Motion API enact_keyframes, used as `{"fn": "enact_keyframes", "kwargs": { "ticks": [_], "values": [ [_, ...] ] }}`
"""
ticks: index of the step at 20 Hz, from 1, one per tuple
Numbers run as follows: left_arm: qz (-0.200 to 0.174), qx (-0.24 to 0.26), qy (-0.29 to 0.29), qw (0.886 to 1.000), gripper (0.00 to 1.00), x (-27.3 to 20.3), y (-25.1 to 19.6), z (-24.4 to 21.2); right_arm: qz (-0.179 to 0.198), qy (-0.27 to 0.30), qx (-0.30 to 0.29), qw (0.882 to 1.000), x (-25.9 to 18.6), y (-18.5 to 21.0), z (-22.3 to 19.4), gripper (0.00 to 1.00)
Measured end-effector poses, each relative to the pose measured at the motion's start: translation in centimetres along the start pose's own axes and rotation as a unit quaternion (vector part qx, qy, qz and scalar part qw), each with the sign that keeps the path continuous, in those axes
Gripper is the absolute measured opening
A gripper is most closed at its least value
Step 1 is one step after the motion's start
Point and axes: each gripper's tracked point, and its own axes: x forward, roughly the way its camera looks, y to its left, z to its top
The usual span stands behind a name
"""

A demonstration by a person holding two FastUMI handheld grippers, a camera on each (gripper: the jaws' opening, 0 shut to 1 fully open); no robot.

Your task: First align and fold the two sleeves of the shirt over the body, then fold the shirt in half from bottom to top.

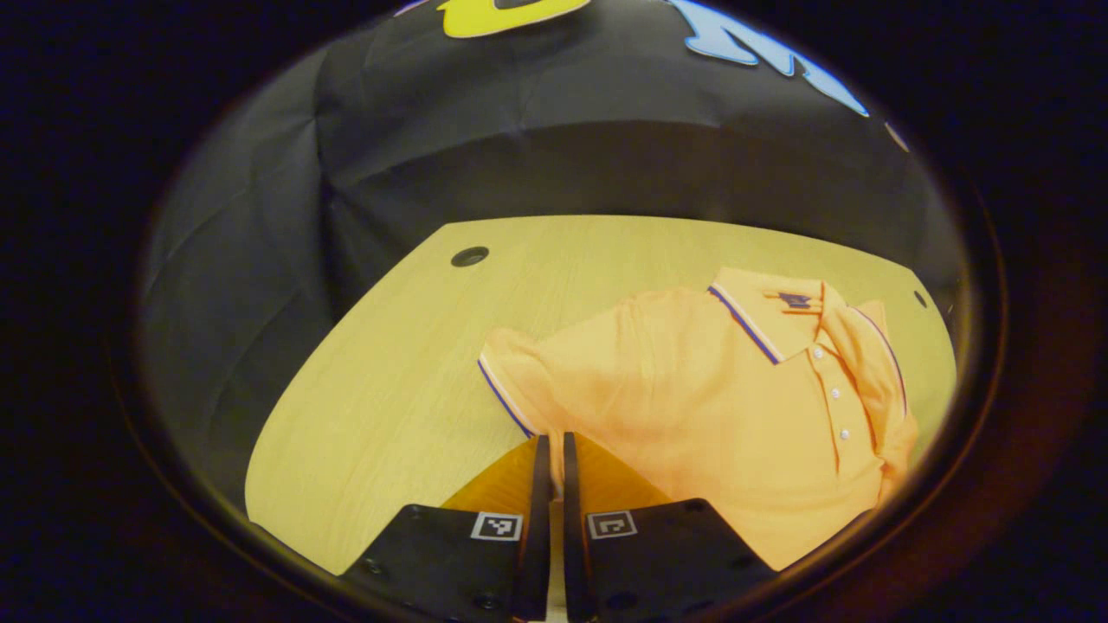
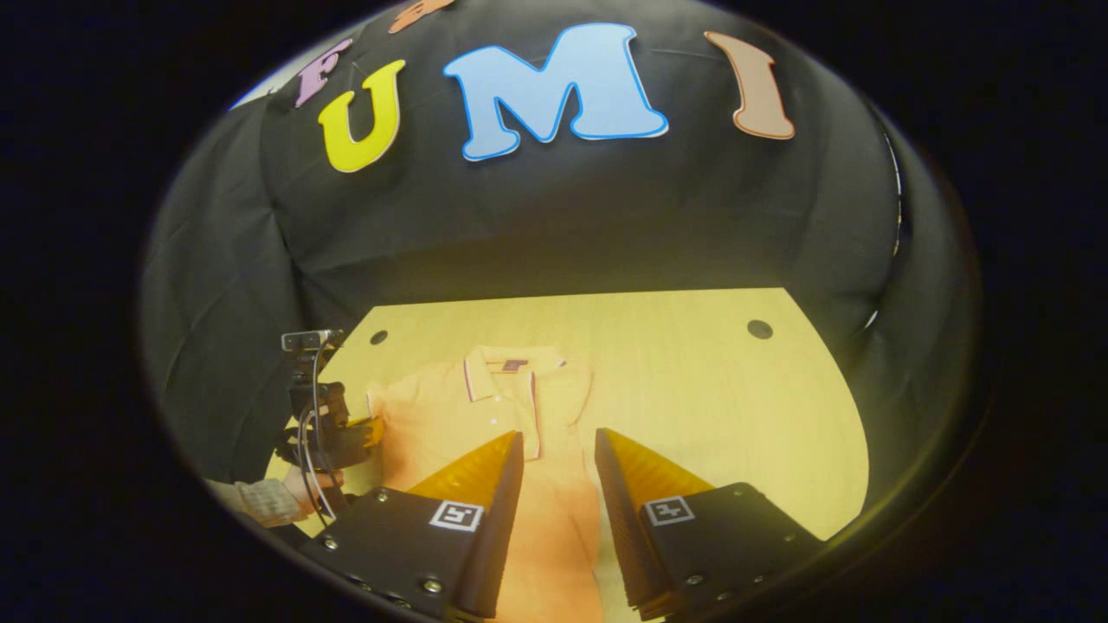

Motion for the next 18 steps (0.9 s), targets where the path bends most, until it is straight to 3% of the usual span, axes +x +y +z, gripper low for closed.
{"fn": "enact_keyframes", "kwargs": {
  "ticks": [4, 7, 12, 16, 18],
  "values": [
    [-0.031, 0.053, -0.043, 0.997, 0.13, -1.5, -4.2, 3.4, -0.007, 0.000, 0.014, 1.000, -0.1, -0.1, -0.1, 0.53],
    [-0.076, 0.098, -0.073, 0.990, 0.13, -3.5, -9.8, 5.3, -0.016, -0.001, 0.031, 0.999, -0.2, -0.2, 0.1, 0.53],
    [-0.144, 0.156, -0.077, 0.974, 0.13, -6.0, -17.5, 4.3, -0.042, -0.008, 0.055, 0.998, -0.6, -0.7, 0.2, 0.53],
    [-0.162, 0.178, -0.053, 0.969, 0.13, -5.7, -20.4, 2.4, -0.058, -0.010, 0.073, 0.996, -0.7, -0.9, 0.0, 0.53],
    [-0.153, 0.192, -0.034, 0.969, 0.14, -4.9, -20.6, 1.0, -0.064, -0.009, 0.079, 0.995, -0.8, -1.0, -0.1, 0.53]
  ]
}}
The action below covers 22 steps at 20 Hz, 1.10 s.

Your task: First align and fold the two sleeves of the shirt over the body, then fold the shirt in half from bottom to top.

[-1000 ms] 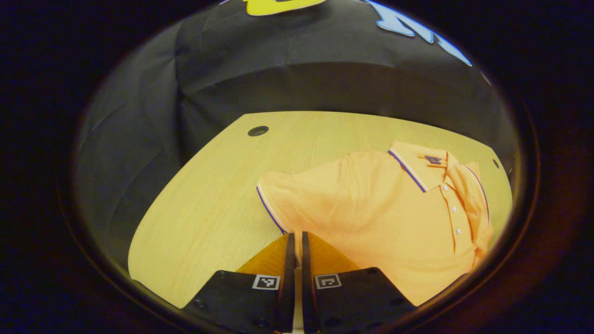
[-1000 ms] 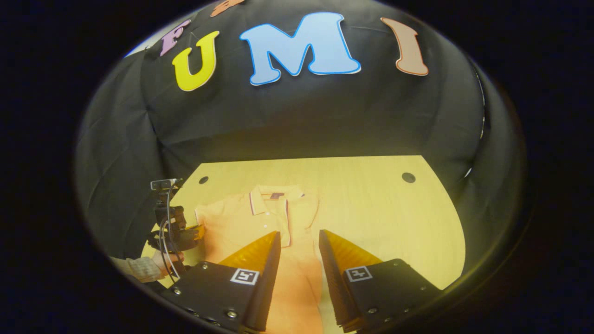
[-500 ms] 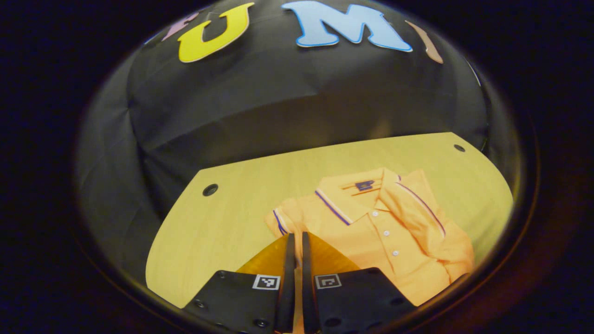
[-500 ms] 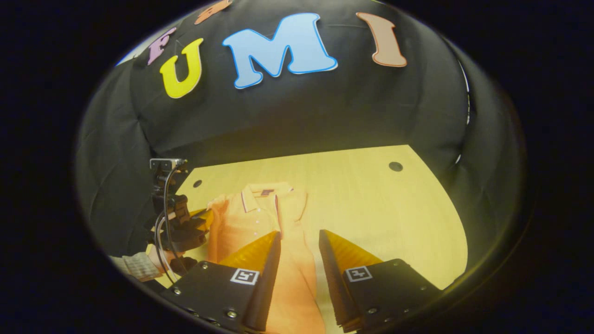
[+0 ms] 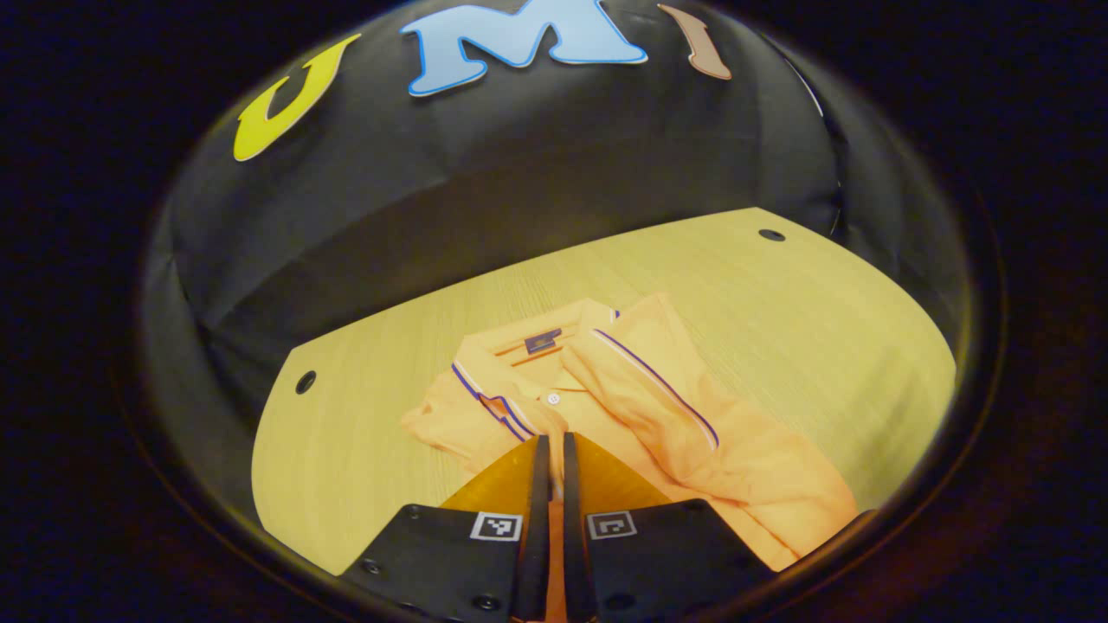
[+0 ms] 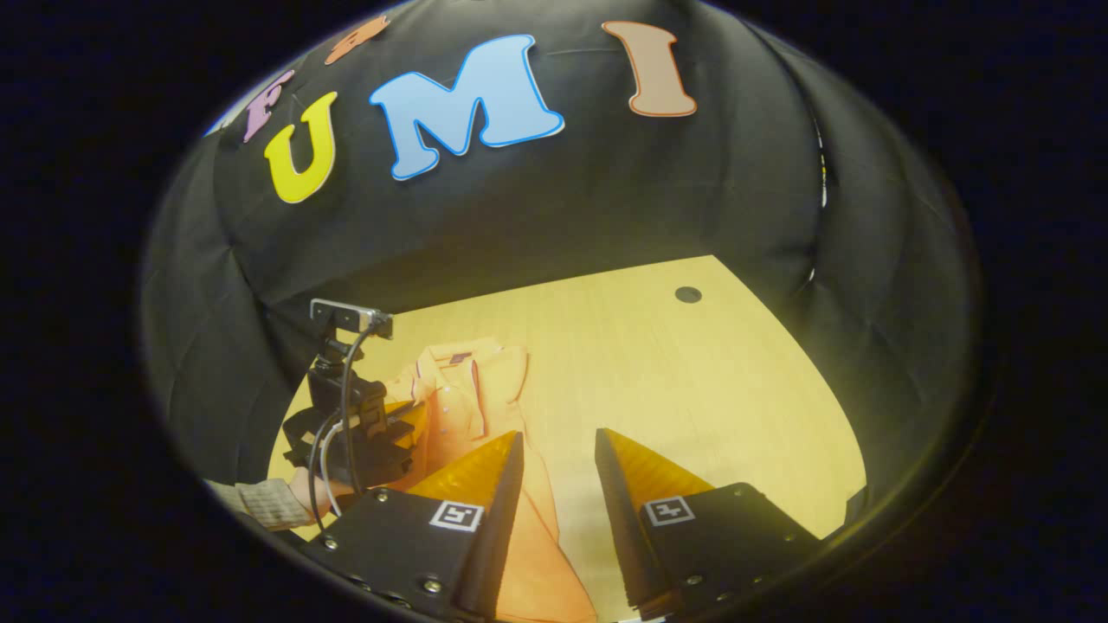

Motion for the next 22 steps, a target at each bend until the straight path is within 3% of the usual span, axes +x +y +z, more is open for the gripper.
{"fn": "enact_keyframes", "kwargs": {
  "ticks": [2, 5, 6, 7, 11, 16, 18, 19, 22],
  "values": [
    [-0.033, -0.011, 0.017, 0.999, 0.35, 0.4, -1.9, -0.4, -0.004, 0.001, 0.006, 1.000, -0.3, -0.2, -0.2, 0.53],
    [-0.042, -0.022, 0.031, 0.998, 0.86, 0.2, -2.4, -1.3, -0.006, 0.005, 0.009, 1.000, -0.7, -0.9, -1.1, 0.53],
    [-0.041, -0.028, 0.029, 0.998, 0.87, -0.2, -2.3, -1.2, -0.006, 0.007, 0.008, 1.000, -0.7, -0.9, -1.2, 0.53],
    [-0.040, -0.032, 0.030, 0.998, 0.96, -0.8, -2.1, -1.2, -0.004, 0.009, 0.007, 1.000, -0.6, -0.8, -1.4, 0.53],
    [-0.038, -0.055, 0.036, 0.997, 1.00, -3.5, -0.9, -1.6, 0.006, 0.031, -0.006, 0.999, -0.1, -0.2, -2.8, 0.53],
    [-0.046, -0.095, 0.084, 0.991, 0.97, -8.8, 0.5, -5.8, 0.022, 0.106, -0.022, 0.994, 1.0, 1.1, -7.5, 0.53],
    [-0.040, -0.098, 0.110, 0.988, 1.00, -11.2, 1.0, -8.4, 0.035, 0.148, -0.026, 0.988, 1.4, 1.9, -10.1, 0.55],
    [-0.036, -0.097, 0.122, 0.987, 0.97, -12.2, 1.1, -9.6, 0.037, 0.165, -0.031, 0.985, 1.5, 1.9, -11.2, 0.62],
    [-0.042, -0.115, 0.169, 0.978, 0.97, -15.2, 0.3, -13.5, 0.047, 0.220, -0.047, 0.973, 1.6, 2.7, -14.7, 0.66]
  ]
}}
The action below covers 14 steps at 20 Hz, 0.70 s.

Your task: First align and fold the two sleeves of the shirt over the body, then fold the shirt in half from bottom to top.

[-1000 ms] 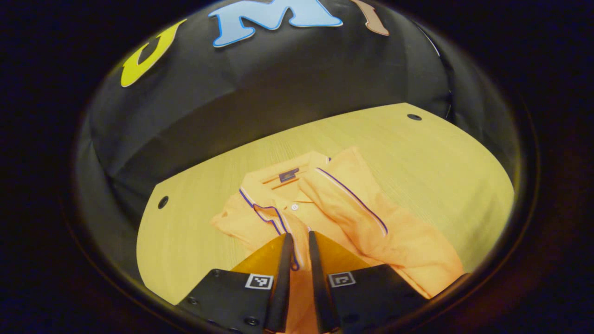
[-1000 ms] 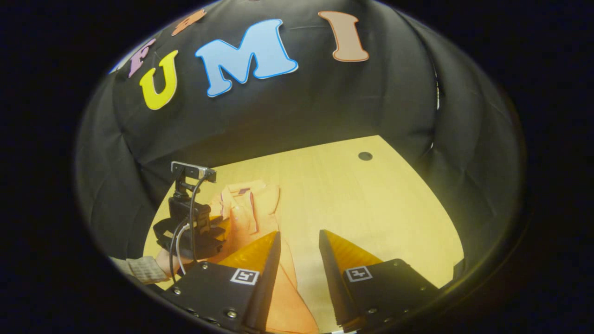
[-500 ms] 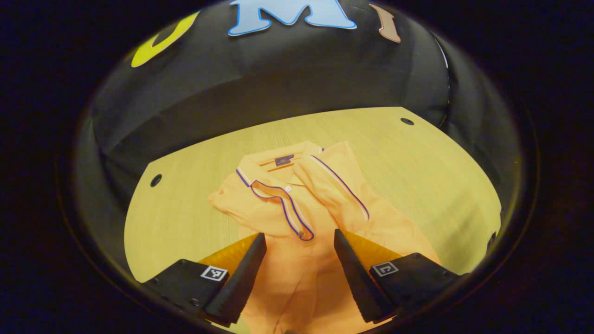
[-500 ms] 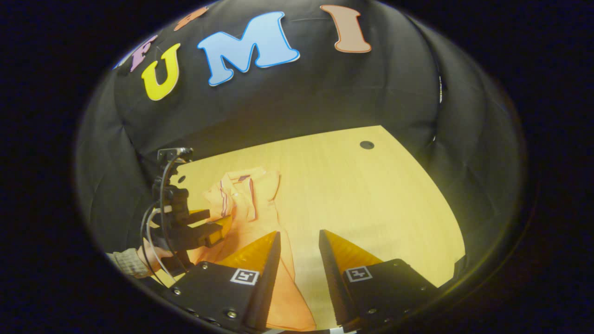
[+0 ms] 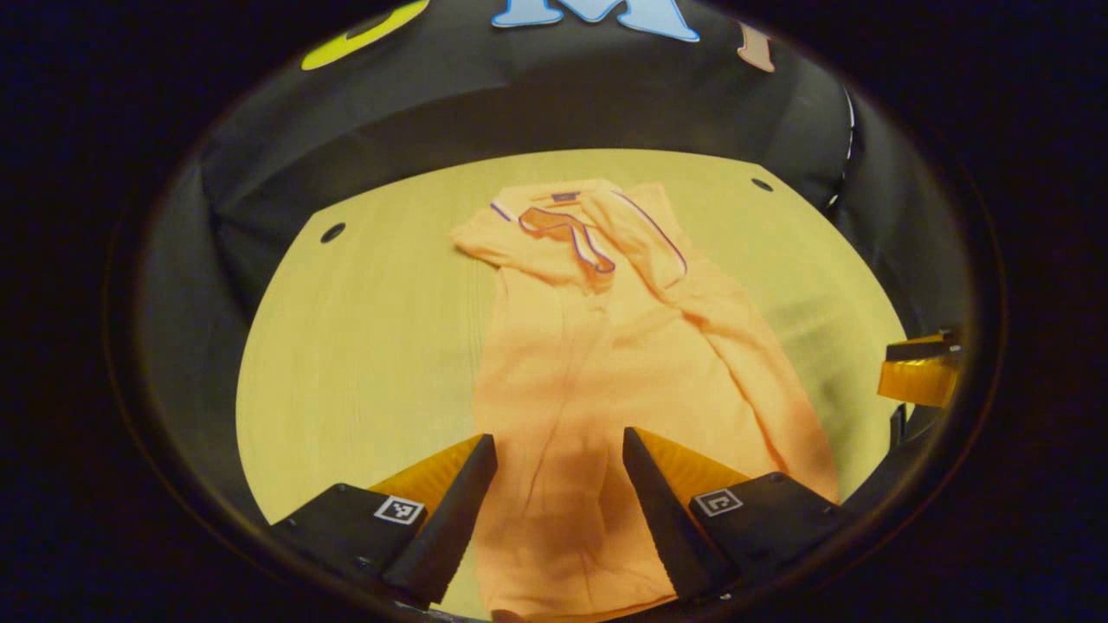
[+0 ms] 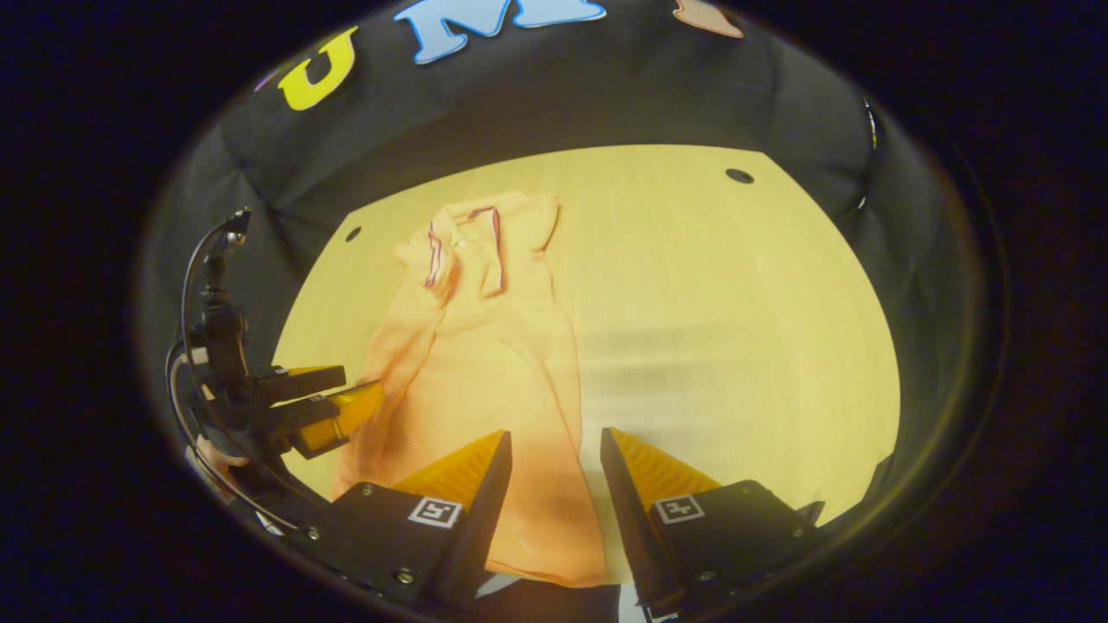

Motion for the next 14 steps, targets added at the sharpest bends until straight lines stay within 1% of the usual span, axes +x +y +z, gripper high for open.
{"fn": "enact_keyframes", "kwargs": {
  "ticks": [1, 2, 3, 4, 5, 6, 7, 8, 9, 10, 11, 12, 14],
  "values": [
    [-0.001, -0.007, 0.014, 1.000, 0.94, -0.5, 0.0, -1.4, -0.002, 0.021, -0.009, 1.000, 0.5, 0.2, -1.1, 0.69],
    [0.001, -0.008, 0.026, 1.000, 0.97, -0.9, 0.1, -2.6, -0.004, 0.043, -0.016, 0.999, 1.0, 0.3, -2.3, 0.74],
    [0.006, -0.004, 0.036, 0.999, 1.00, -1.2, 0.4, -3.7, -0.004, 0.062, -0.021, 0.998, 1.3, 0.4, -3.0, 0.75],
    [0.010, -0.001, 0.046, 0.999, 1.00, -1.5, 0.6, -4.8, -0.003, 0.080, -0.026, 0.996, 1.6, 0.7, -4.1, 0.75],
    [0.015, 0.001, 0.062, 0.998, 1.00, -2.1, 0.9, -6.1, -0.002, 0.101, -0.031, 0.994, 2.0, 1.0, -5.2, 0.80],
    [0.017, -0.001, 0.074, 0.997, 0.97, -2.3, 0.8, -7.2, -0.002, 0.114, -0.035, 0.993, 2.1, 1.1, -5.9, 0.76],
    [0.017, -0.004, 0.086, 0.996, 0.97, -2.7, 0.8, -8.1, -0.001, 0.127, -0.041, 0.991, 2.1, 1.3, -6.7, 0.83],
    [0.017, -0.008, 0.096, 0.995, 0.97, -2.7, 0.8, -9.1, -0.003, 0.141, -0.047, 0.989, 2.2, 1.3, -7.4, 0.83],
    [0.017, -0.010, 0.108, 0.994, 1.00, -3.1, 0.8, -10.1, -0.007, 0.155, -0.054, 0.986, 2.3, 1.3, -8.1, 0.83],
    [0.020, -0.010, 0.121, 0.992, 0.97, -3.5, 0.9, -11.0, -0.009, 0.170, -0.059, 0.984, 2.4, 1.3, -8.8, 0.83],
    [0.024, -0.009, 0.133, 0.991, 0.97, -3.9, 1.2, -11.7, -0.010, 0.179, -0.063, 0.982, 2.5, 1.3, -9.4, 0.83],
    [0.028, -0.007, 0.142, 0.989, 1.00, -4.3, 1.4, -12.4, -0.011, 0.188, -0.066, 0.980, 2.5, 1.3, -10.0, 0.83],
    [0.031, -0.006, 0.160, 0.987, 1.00, -5.0, 2.0, -13.3, -0.022, 0.207, -0.073, 0.975, 2.4, 0.8, -11.1, 0.83]
  ]
}}
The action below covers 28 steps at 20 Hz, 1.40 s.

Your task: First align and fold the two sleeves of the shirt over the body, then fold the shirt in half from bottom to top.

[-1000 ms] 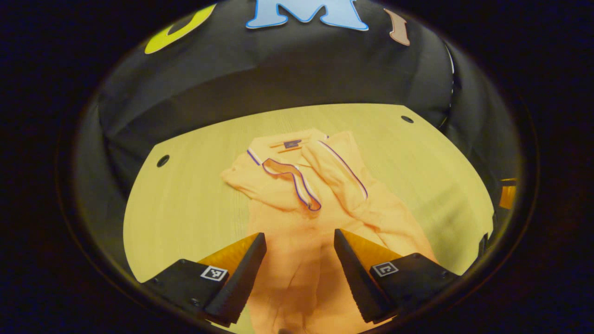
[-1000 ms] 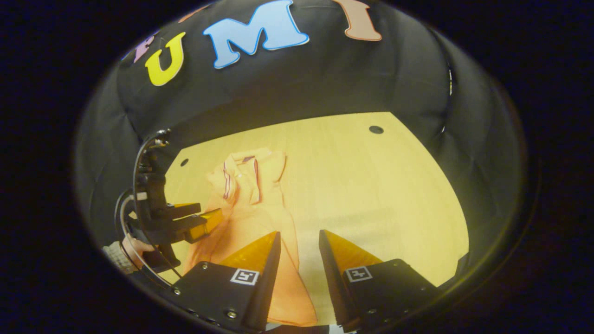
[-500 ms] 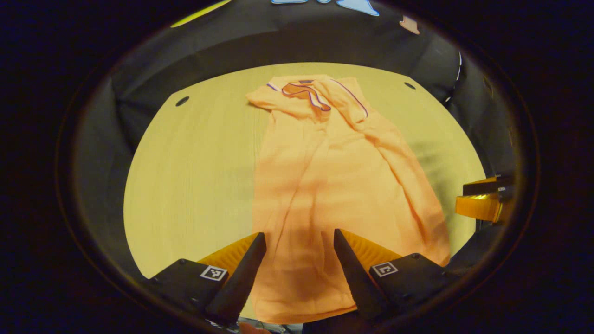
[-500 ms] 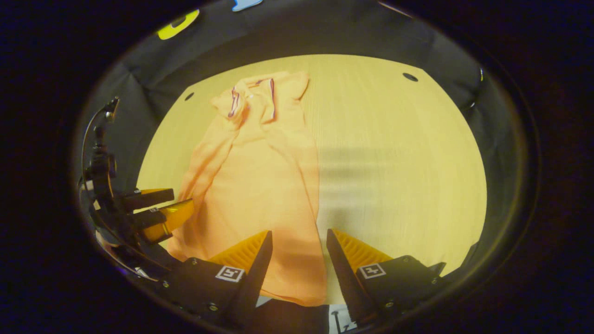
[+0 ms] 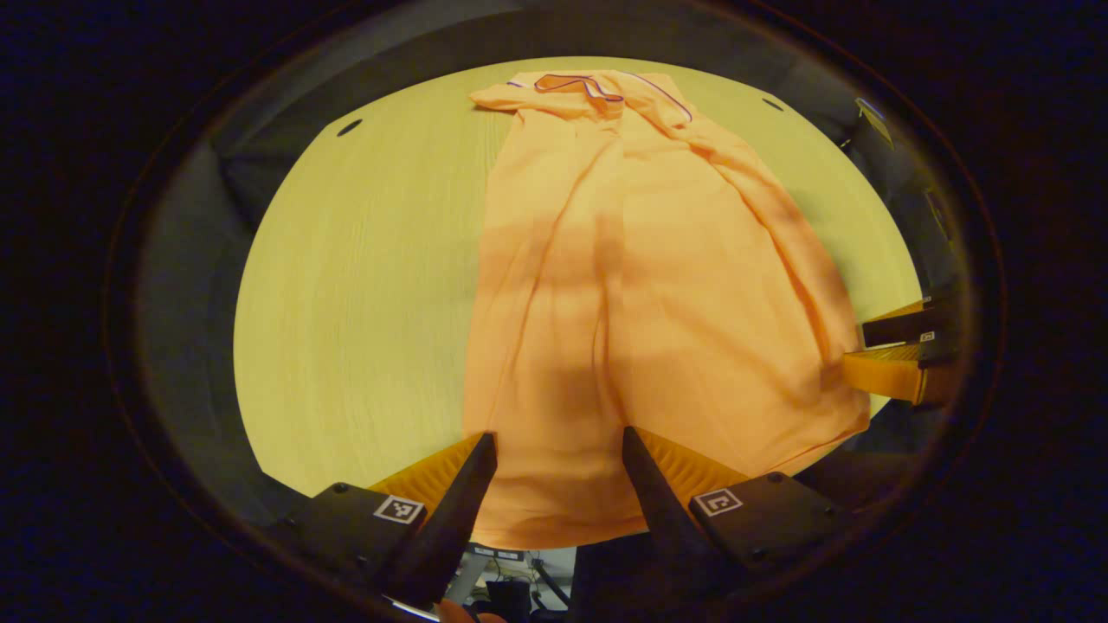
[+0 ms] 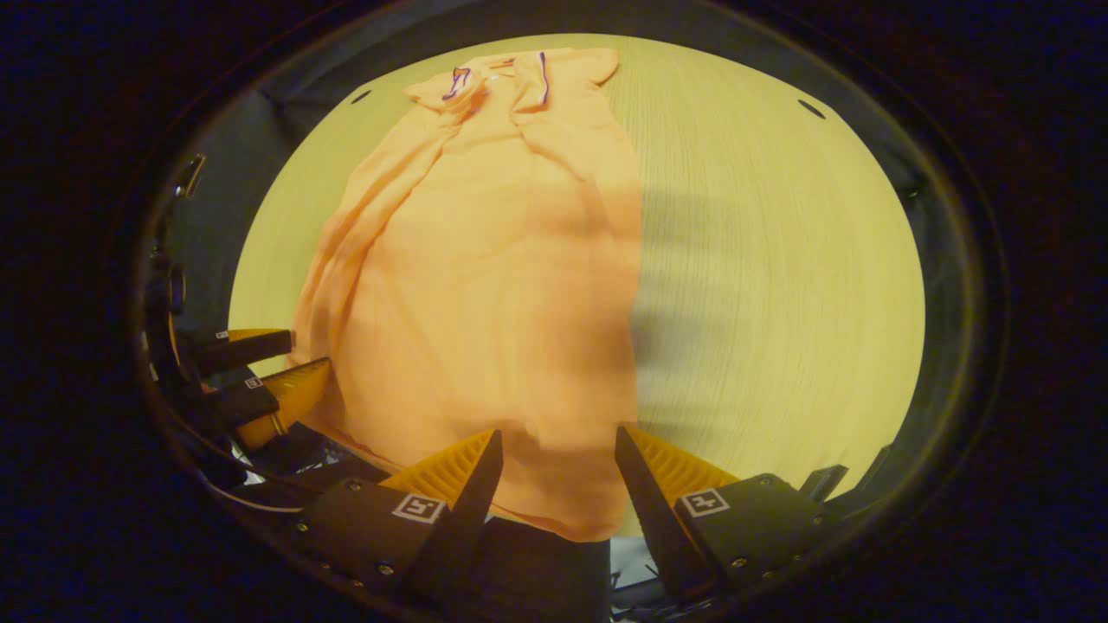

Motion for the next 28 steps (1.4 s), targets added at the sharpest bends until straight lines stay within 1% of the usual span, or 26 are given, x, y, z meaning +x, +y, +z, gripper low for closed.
{"fn": "enact_keyframes", "kwargs": {
  "ticks": [3, 4, 9, 10, 11, 12, 14, 15, 16, 17, 18, 19, 20, 21, 22, 23, 24, 25, 26, 27, 28],
  "values": [
    [0.005, -0.004, 0.020, 1.000, 1.00, -0.8, 1.0, -0.5, -0.018, 0.018, -0.008, 1.000, 0.9, 0.0, -0.5, 0.83],
    [0.004, -0.006, 0.021, 1.000, 0.95, -1.3, 1.2, 0.0, -0.025, 0.023, -0.012, 0.999, 1.1, -0.1, -0.8, 0.83],
    [0.007, -0.006, 0.053, 0.999, 0.94, -4.3, 3.0, 1.4, -0.061, 0.032, -0.031, 0.997, 1.8, -0.3, -0.9, 0.82],
    [0.007, -0.005, 0.060, 0.998, 0.94, -3.3, 1.7, 0.6, -0.064, 0.035, -0.035, 0.997, 1.7, -0.3, -0.9, 0.82],
    [0.007, -0.004, 0.067, 0.998, 0.94, -2.8, 2.1, 0.7, -0.065, 0.041, -0.034, 0.997, 1.8, -0.3, -0.9, 0.83],
    [0.006, -0.005, 0.074, 0.997, 0.94, -3.7, 2.3, 1.5, -0.066, 0.042, -0.028, 0.997, 1.8, -0.3, -0.9, 0.82],
    [0.006, -0.013, 0.087, 0.996, 0.93, -3.9, 2.7, 1.4, -0.066, 0.045, -0.026, 0.997, 1.7, -0.2, -0.8, 0.84],
    [0.004, -0.017, 0.088, 0.996, 0.93, -4.0, 2.6, 1.3, -0.066, 0.045, -0.025, 0.997, 1.7, -0.2, -0.8, 0.84],
    [-0.012, -0.024, 0.086, 0.996, 0.93, -4.0, 2.2, 1.4, -0.066, 0.044, -0.024, 0.997, 1.7, -0.2, -0.8, 0.84],
    [-0.018, -0.034, 0.082, 0.996, 0.84, -4.0, 2.2, 1.5, -0.066, 0.045, -0.024, 0.997, 1.8, -0.1, -0.7, 0.85],
    [-0.018, -0.035, 0.083, 0.996, 0.87, -3.9, 2.2, 1.4, -0.065, 0.045, -0.023, 0.997, 1.7, 0.0, -0.7, 0.85],
    [-0.017, -0.031, 0.082, 0.996, 0.84, -3.9, 2.3, 1.4, -0.065, 0.046, -0.022, 0.997, 1.8, 0.0, -0.8, 0.86],
    [-0.017, -0.034, 0.086, 0.996, 0.84, -4.0, 2.1, 1.4, -0.064, 0.048, -0.021, 0.997, 1.8, 0.0, -0.8, 0.84],
    [-0.019, -0.035, 0.086, 0.996, 0.79, -3.9, 1.8, 1.5, -0.064, 0.048, -0.021, 0.997, 1.9, 0.0, -0.7, 0.85],
    [-0.020, -0.032, 0.089, 0.995, 0.75, -3.9, 1.6, 1.4, -0.064, 0.039, -0.018, 0.997, 1.8, 0.0, -0.3, 0.84],
    [-0.021, -0.027, 0.090, 0.995, 0.71, -3.9, 1.3, 1.5, -0.064, 0.039, -0.013, 0.997, 1.9, 0.0, -0.2, 0.71],
    [-0.022, -0.024, 0.089, 0.996, 0.64, -4.0, 1.0, 1.6, -0.063, 0.040, -0.014, 0.997, 1.8, 0.0, -0.3, 0.56],
    [-0.020, -0.023, 0.086, 0.996, 0.57, -3.9, 0.7, 1.9, -0.063, 0.039, -0.016, 0.997, 1.7, 0.1, -0.2, 0.56],
    [-0.019, -0.021, 0.085, 0.996, 0.39, -3.8, 0.4, 2.0, -0.063, 0.024, -0.002, 0.998, 1.8, 0.1, 0.4, 0.37],
    [-0.016, -0.020, 0.081, 0.996, 0.31, -3.7, 0.3, 2.2, -0.060, 0.036, -0.005, 0.998, 1.7, 0.2, 0.0, 0.19],
    [-0.012, -0.020, 0.084, 0.996, 0.22, -3.7, 0.3, 2.1, -0.056, 0.035, -0.006, 0.998, 1.7, 0.2, 0.1, 0.17]
  ]
}}
